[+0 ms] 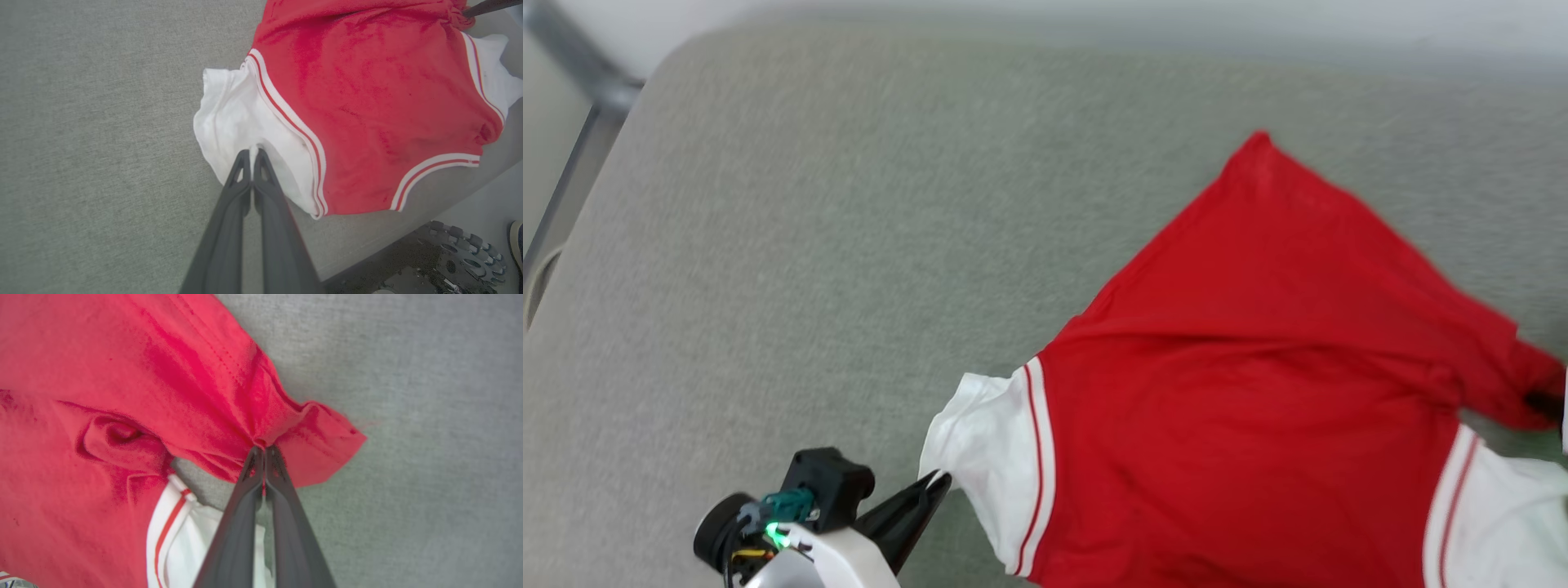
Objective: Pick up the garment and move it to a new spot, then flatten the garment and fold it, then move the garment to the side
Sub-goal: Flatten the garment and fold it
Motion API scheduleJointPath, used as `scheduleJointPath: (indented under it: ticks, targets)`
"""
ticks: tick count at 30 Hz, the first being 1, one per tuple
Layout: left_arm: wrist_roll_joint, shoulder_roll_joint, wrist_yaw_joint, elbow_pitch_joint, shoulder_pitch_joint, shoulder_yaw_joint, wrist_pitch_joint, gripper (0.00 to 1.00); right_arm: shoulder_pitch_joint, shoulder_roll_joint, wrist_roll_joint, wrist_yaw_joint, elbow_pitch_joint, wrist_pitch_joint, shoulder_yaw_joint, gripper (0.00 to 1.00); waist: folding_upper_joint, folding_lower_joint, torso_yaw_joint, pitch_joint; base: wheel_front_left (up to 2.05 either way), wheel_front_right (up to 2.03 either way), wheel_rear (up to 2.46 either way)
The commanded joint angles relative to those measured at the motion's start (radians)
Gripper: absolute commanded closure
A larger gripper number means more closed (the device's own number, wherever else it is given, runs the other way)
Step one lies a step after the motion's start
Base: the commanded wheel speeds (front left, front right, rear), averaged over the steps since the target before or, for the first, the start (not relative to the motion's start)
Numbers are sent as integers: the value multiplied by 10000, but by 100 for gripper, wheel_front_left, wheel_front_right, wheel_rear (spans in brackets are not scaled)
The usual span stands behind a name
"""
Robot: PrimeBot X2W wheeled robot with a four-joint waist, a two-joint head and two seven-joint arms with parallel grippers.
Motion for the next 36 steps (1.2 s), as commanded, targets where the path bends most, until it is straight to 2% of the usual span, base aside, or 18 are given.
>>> scheduleJointPath:
  ticks: [1,11,20,21,22,33,36]
  targets:
    - [-44,-14,69,37,152,13,-95,100,393,115,107,-11,-100,-105,-114,100,-1,2,-647,-708,0,0,0]
    - [-260,-458,480,377,805,6,-605,100,3048,632,802,-11,-1140,-450,-889,100,-1,2,-1340,-1794,0,0,0]
    - [-325,-1191,686,771,523,-31,-1189,100,4485,1126,846,-10,-1590,-746,-1172,100,-1,2,-1577,-1736,0,0,0]
    - [-325,-1203,662,796,484,-46,-1197,100,4410,1046,804,-10,-1687,-897,-1105,61,-1,2,-1572,-1713,0,0,0]
    - [-319,-1203,651,817,473,-54,-1207,100,4343,1034,808,-10,-1632,-914,-1110,0,-1,2,-1572,-1695,0,0,0]
    - [-141,-1078,573,538,219,-124,-1171,100,2799,114,1573,-8,-2812,-639,-414,0,-1,2,-1168,-1329,0,0,0]
    - [-133,-1050,575,413,67,-92,-1162,100,2016,105,1584,-8,-3004,-364,-115,0,-1,2,-931,-1043,0,0,0]
